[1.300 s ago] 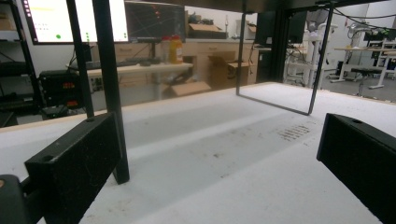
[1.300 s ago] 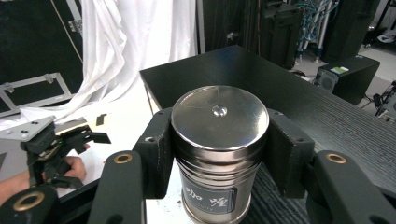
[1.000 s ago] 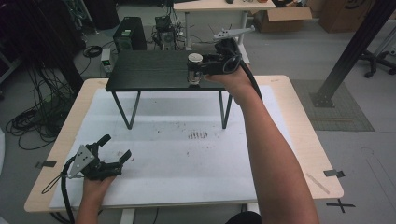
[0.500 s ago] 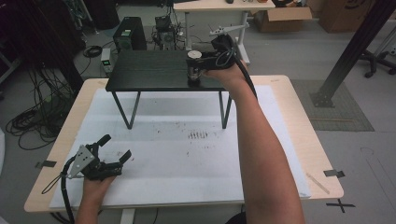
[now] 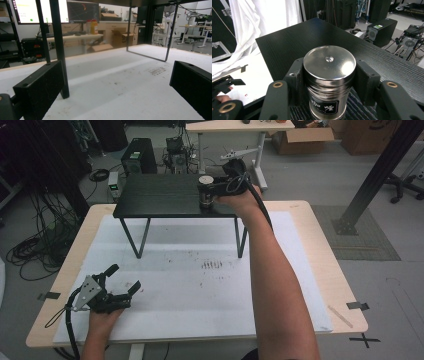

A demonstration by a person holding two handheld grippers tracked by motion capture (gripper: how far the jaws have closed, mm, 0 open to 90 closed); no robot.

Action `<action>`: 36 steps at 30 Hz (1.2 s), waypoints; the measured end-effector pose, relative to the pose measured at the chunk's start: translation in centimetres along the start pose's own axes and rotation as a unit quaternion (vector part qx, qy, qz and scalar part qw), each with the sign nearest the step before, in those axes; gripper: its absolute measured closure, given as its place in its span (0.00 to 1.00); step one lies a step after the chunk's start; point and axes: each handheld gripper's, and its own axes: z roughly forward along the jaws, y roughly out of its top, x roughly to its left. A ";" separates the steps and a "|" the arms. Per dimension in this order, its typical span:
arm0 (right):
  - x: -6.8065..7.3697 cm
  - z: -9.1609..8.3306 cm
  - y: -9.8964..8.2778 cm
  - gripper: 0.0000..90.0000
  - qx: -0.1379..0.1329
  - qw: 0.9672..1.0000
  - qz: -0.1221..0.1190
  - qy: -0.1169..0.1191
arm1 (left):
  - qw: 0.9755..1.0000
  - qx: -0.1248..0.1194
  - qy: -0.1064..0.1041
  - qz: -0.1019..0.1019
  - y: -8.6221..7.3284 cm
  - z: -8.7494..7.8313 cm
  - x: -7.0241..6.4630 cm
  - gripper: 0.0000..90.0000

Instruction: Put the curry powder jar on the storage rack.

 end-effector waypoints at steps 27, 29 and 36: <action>0.6 -0.6 0.0 0.37 0.006 0.999 -0.017 -0.034 | 1.000 0.000 0.000 0.001 0.0 0.0 0.0 0.00; 0.6 -0.8 0.0 0.36 0.006 0.999 -0.015 -0.034 | 1.000 -0.001 0.000 0.000 0.0 0.0 0.0 0.00; 0.9 -1.4 0.0 0.31 0.006 0.999 -0.015 -0.036 | 1.000 0.000 0.000 0.002 0.0 0.0 0.0 0.00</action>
